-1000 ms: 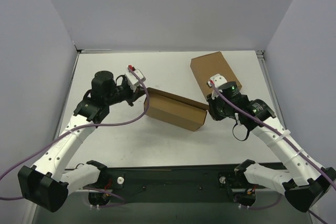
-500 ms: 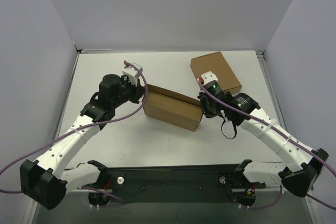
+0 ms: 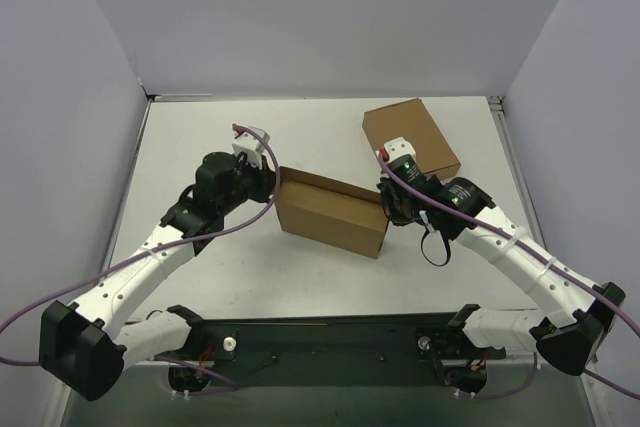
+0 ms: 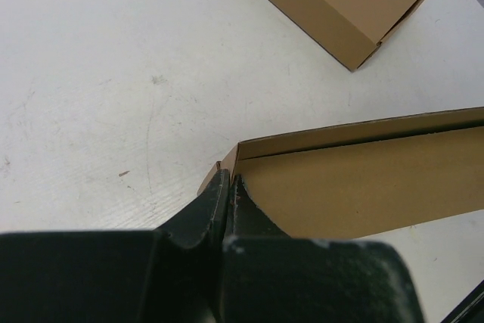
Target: Fold the paper box
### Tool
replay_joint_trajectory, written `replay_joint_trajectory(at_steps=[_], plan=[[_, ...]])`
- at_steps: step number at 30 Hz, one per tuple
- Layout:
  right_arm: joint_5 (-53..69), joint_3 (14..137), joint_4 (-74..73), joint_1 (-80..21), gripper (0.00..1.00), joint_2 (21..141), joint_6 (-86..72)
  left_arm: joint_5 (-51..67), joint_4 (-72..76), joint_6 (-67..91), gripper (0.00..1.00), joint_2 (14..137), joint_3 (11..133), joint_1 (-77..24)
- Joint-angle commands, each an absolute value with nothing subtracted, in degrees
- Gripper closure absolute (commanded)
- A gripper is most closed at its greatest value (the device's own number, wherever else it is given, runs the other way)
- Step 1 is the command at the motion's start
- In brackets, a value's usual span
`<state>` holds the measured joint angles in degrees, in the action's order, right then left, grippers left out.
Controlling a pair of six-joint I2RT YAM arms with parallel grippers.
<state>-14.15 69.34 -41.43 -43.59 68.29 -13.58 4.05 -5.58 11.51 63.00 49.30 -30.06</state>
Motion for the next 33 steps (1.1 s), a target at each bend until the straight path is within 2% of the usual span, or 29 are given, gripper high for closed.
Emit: replay_joint_trajectory(at_steps=[1,11,19,33], plan=[[-14.24,70.58,-40.08,-44.12,0.97,68.64,-14.68,6.51,-5.27,15.38,1.0,62.58,47.64,-31.2],[-14.33,70.05,-39.99,-44.21,1.0,69.34,-14.24,5.19,-4.3,20.39,1.0,62.75,47.63,-31.2],[-14.85,69.52,-39.99,-44.21,1.0,69.87,-14.24,6.85,-8.52,20.39,1.0,64.16,52.03,-31.2],[-14.85,69.61,-39.99,-44.82,1.0,70.84,-13.97,8.52,-7.38,23.2,1.0,64.6,53.53,-30.94]])
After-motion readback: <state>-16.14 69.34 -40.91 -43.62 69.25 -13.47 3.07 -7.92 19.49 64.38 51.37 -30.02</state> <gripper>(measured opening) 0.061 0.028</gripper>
